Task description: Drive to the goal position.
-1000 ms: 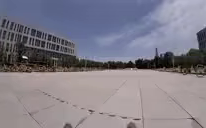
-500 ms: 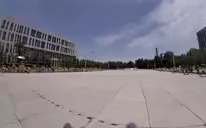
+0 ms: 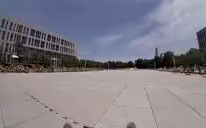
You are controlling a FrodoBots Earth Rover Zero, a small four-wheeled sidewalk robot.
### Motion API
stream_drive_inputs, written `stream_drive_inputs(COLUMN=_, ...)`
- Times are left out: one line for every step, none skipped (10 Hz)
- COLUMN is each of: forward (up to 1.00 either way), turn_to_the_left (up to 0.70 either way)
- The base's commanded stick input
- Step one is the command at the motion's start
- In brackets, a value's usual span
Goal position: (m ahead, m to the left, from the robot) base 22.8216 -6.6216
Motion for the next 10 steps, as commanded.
stream_drive_inputs(forward=0.45, turn_to_the_left=0.0)
stream_drive_inputs(forward=0.45, turn_to_the_left=0.0)
stream_drive_inputs(forward=0.45, turn_to_the_left=0.0)
stream_drive_inputs(forward=0.45, turn_to_the_left=0.0)
stream_drive_inputs(forward=0.45, turn_to_the_left=0.0)
stream_drive_inputs(forward=0.45, turn_to_the_left=0.0)
stream_drive_inputs(forward=0.45, turn_to_the_left=0.0)
stream_drive_inputs(forward=0.45, turn_to_the_left=0.0)
stream_drive_inputs(forward=0.45, turn_to_the_left=0.0)
stream_drive_inputs(forward=0.45, turn_to_the_left=0.0)
